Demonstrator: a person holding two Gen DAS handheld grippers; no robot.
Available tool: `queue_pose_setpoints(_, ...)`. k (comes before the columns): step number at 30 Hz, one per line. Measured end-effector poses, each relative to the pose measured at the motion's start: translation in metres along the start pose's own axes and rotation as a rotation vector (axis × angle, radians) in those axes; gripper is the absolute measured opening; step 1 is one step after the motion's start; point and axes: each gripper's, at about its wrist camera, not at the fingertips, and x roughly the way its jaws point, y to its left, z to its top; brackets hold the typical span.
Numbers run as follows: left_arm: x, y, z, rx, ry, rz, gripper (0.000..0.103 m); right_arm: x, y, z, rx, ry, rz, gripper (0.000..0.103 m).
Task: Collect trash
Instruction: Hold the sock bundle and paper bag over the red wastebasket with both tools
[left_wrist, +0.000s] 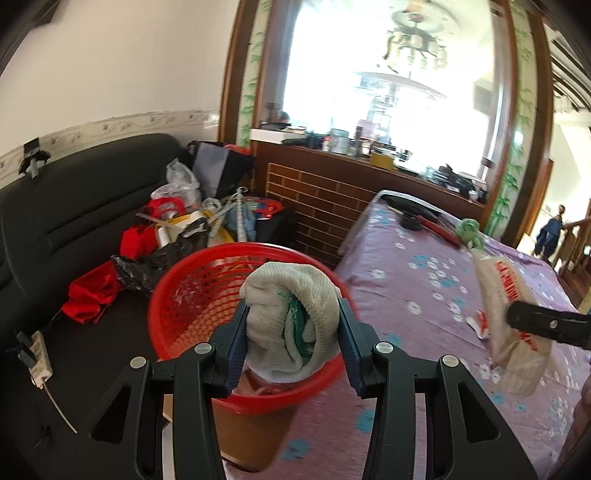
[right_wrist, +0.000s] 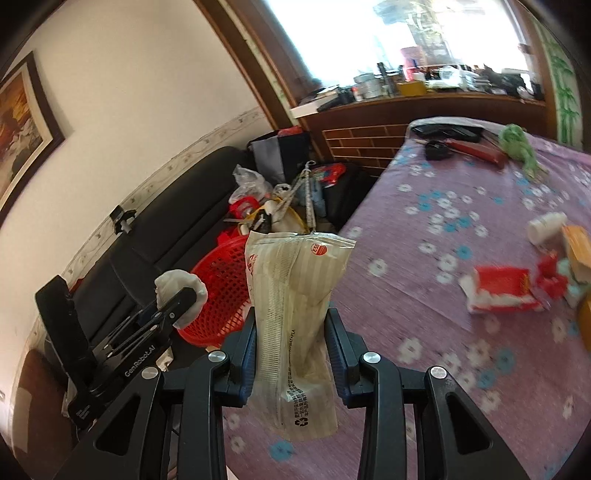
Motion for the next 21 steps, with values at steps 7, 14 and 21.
queue_pose_setpoints(7, 0.021, 0.031, 0.005, -0.039, 0.035, 0.019, 0.043, 0.027, 0.027, 0.018, -0.026, 0.021, 0.039, 0.037)
queue_pose_setpoints(14, 0.041, 0.043, 0.007, -0.040, 0.062, 0.028, 0.043, 0.065, 0.047, 0.035, -0.034, 0.051, 0.068, 0.037)
queue_pose_setpoints(21, 0.056, 0.049, 0.006, -0.027, 0.086, 0.036, 0.043, 0.103, 0.056, 0.050, -0.022, 0.078, 0.081, 0.037)
